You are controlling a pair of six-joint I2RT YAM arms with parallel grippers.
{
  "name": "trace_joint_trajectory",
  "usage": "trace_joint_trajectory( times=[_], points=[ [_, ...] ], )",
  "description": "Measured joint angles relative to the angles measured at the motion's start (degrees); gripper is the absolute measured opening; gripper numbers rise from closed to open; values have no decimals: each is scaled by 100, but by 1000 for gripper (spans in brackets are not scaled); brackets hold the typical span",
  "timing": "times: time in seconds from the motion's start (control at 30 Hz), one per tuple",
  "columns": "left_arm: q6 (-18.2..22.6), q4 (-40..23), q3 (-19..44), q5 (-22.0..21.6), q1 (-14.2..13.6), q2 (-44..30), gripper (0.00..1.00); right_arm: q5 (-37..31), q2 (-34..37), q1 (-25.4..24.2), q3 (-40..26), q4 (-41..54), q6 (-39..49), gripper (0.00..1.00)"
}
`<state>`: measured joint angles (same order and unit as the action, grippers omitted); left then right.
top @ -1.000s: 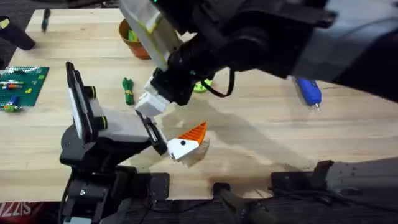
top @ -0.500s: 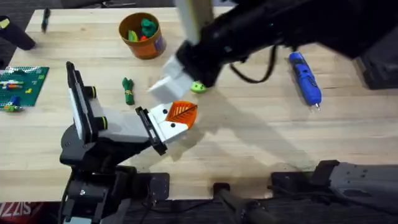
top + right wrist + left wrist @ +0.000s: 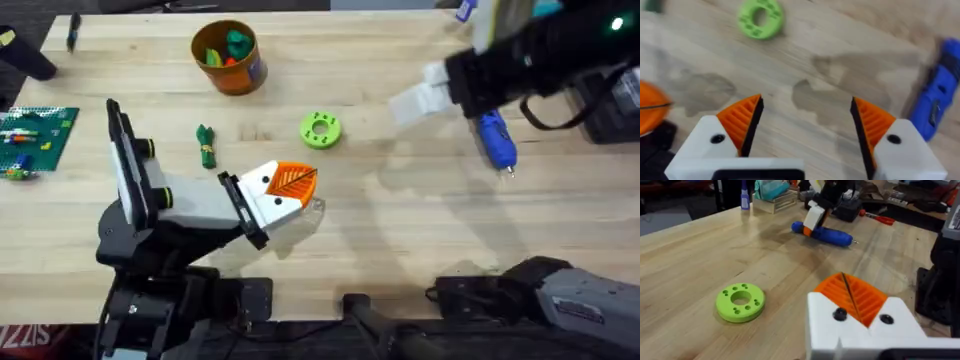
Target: Pick up the gripper from the table and insert it into the empty holder that is missing its gripper. Then pick up a screw, insert it into the mounting hole, and use the screwdriver to tighten it. Finally, clean up the table by picking up the vegetable and placing it into the bucket.
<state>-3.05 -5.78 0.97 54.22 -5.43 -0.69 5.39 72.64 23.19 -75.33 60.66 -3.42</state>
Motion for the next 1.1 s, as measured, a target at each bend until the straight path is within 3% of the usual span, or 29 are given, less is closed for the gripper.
trace_joint_trajectory(
  times=[0.2, 0.57, 0.87, 1.1],
  points=[
    [0, 2, 0, 0, 0, 0, 10, -26, 126, -1500, 804, -198, 557, 993],
    [0, 2, 0, 0, 0, 0, 10, -53, 1243, -3285, 826, -1396, 1311, 993],
    [0, 2, 0, 2, 0, 2, 10, -111, 2326, -3520, 824, -2327, 1793, 993],
    [0, 2, 0, 2, 0, 0, 10, -213, 3060, -3502, 614, -2172, 2026, 993]
  ],
)
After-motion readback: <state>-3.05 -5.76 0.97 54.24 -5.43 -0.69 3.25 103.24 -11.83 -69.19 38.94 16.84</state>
